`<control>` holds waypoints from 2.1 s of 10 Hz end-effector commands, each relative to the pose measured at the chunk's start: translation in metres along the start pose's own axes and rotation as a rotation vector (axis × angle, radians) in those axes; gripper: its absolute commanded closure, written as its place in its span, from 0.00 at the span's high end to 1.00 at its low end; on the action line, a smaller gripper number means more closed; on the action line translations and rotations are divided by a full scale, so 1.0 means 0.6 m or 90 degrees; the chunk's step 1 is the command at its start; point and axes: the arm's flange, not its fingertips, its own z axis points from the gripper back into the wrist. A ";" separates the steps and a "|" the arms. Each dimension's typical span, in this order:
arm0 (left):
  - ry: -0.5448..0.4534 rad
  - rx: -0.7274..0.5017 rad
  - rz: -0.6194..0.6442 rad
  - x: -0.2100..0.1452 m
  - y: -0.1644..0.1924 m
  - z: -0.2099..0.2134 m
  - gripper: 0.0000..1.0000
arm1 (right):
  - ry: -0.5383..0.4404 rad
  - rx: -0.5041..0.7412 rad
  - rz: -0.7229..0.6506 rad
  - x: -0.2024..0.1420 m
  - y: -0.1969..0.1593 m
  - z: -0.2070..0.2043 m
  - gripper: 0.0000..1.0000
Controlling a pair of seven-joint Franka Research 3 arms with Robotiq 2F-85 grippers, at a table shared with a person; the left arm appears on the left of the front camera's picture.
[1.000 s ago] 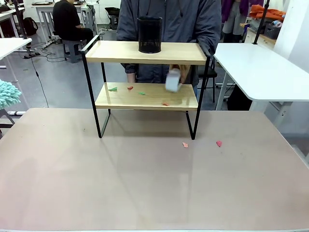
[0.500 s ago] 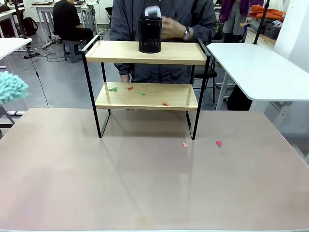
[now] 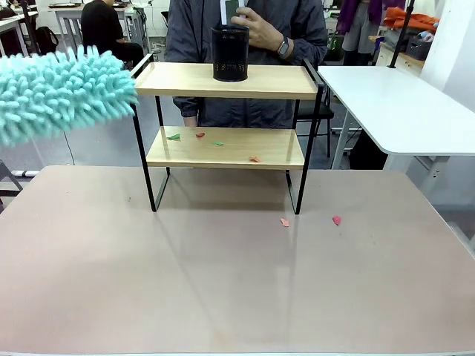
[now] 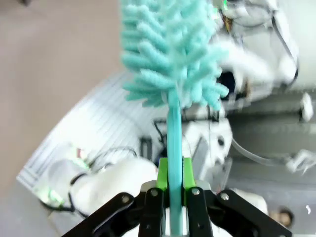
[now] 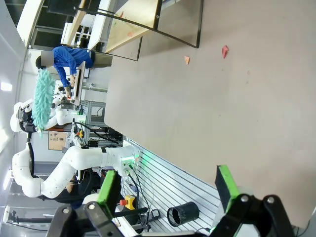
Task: Clean the shelf.
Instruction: Clean the remaining tier of the Shelf with the Duster once objects are removed.
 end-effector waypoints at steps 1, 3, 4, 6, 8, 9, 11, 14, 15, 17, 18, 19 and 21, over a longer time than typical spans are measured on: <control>0.082 -0.012 -0.048 -0.015 -0.003 -0.020 0.12 | -0.010 0.016 0.017 0.003 0.002 -0.001 1.00; 0.106 0.047 -0.035 -0.014 -0.008 -0.088 0.12 | -0.010 0.016 0.017 0.003 0.002 -0.001 1.00; 0.107 0.111 0.023 -0.018 0.002 -0.118 0.12 | -0.010 0.016 0.017 0.003 0.002 -0.001 1.00; 0.124 0.043 -0.026 -0.006 -0.001 -0.086 0.12 | -0.010 0.016 0.017 0.003 0.002 -0.001 1.00; 0.053 0.116 0.034 -0.017 0.002 -0.102 0.12 | -0.010 0.016 0.017 0.003 0.002 -0.001 1.00; 0.047 0.149 0.036 -0.008 0.004 -0.136 0.12 | -0.010 0.016 0.017 0.003 0.002 -0.001 1.00; -0.003 0.182 0.040 0.042 -0.011 -0.205 0.12 | -0.010 0.016 0.017 0.003 0.002 -0.001 1.00; -0.044 0.268 0.056 0.099 -0.039 -0.286 0.12 | -0.010 0.016 0.017 0.003 0.002 -0.001 1.00; -0.084 0.319 0.101 0.122 -0.036 -0.309 0.12 | -0.010 0.016 0.017 0.003 0.002 -0.001 1.00; -0.088 0.305 0.185 0.169 -0.017 -0.345 0.12 | -0.010 0.016 0.017 0.003 0.002 -0.001 1.00; 0.048 0.284 0.208 0.183 0.000 -0.337 0.12 | -0.010 0.016 0.017 0.003 0.002 -0.001 1.00; -0.073 0.326 0.133 0.147 -0.030 -0.331 0.12 | -0.010 0.016 0.017 0.003 0.002 -0.001 1.00; -0.029 0.318 0.170 0.171 -0.001 -0.352 0.12 | -0.010 0.016 0.017 0.003 0.002 -0.001 1.00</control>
